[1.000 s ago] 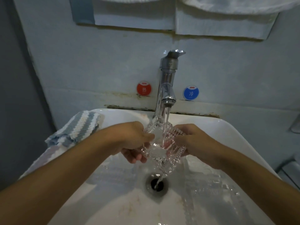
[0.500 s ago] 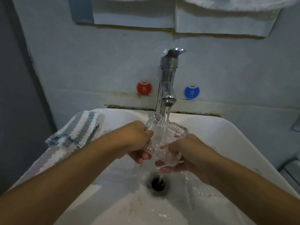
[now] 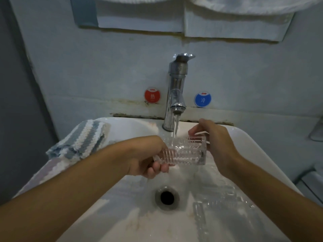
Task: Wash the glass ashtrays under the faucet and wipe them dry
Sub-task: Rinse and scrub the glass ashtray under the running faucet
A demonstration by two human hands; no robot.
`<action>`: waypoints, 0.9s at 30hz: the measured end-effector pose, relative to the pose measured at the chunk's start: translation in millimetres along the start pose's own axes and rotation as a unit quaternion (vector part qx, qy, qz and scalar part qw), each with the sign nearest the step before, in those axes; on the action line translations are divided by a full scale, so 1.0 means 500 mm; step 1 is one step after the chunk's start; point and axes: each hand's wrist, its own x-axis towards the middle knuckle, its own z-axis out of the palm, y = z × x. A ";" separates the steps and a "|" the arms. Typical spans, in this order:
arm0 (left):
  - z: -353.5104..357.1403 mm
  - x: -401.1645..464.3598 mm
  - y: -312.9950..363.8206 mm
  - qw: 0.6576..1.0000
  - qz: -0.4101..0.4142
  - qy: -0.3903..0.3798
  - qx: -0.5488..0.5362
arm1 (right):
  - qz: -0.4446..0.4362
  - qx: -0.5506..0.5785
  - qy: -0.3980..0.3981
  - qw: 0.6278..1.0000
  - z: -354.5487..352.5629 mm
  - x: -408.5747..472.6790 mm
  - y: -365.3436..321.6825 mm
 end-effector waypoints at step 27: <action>0.068 0.026 -0.024 0.934 0.321 0.151 -0.047 | 0.208 0.189 0.078 0.956 0.000 0.007 -0.001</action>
